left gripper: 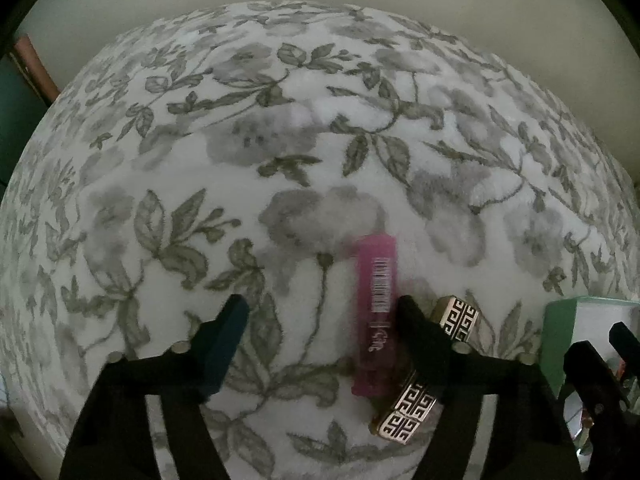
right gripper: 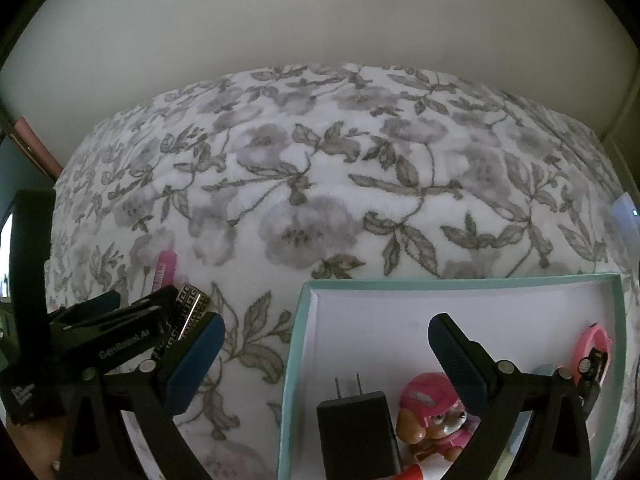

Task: Organize rigid objects
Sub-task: 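Grasp the pink lipstick with the left tool while the right tool grasps the silver bracelet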

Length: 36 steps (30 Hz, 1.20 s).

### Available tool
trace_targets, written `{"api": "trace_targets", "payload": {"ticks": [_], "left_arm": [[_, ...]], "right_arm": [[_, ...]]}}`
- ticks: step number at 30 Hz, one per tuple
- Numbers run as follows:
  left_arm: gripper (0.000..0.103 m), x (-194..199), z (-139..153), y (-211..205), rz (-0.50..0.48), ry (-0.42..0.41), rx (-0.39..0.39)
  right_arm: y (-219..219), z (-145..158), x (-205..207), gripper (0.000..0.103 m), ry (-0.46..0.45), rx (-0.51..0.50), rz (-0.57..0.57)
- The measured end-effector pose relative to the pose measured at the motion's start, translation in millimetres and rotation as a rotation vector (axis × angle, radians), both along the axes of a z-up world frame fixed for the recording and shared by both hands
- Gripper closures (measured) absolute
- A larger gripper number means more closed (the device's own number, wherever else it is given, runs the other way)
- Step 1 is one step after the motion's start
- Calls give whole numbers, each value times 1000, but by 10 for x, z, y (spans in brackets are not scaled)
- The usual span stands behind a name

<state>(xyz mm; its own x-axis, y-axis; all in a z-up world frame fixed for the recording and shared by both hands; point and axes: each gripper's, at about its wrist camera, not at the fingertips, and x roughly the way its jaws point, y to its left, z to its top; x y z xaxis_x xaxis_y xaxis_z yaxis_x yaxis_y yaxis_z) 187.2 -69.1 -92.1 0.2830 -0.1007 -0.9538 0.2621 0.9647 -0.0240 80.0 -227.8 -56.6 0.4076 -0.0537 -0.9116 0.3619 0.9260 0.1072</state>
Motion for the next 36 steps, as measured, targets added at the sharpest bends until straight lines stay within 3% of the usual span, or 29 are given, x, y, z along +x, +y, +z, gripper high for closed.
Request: {"api": "trace_targets", "payload": {"ticks": [4,9,15,23,28,36], "left_arm": [[56,4,43,64,10,8,-5],[70,19,42,122,-7,32,-23],[73,-211,83,340,3,55,-23],[73,-316,61,683,41,79,4],[73,-333,44,893,49,85,-2],[73,-329,46,945,49,88,4]], "right_arm": [[20,8,2,0,-1,1,5],[70,29,16,0,-7,-2,17],[191,58,33,0,-27,-7,56],[520,46,85,0,-56,-23,215],[750,-26,88,0,-41,-70,328],[906,-161,56,1,4,-176,394]]}}
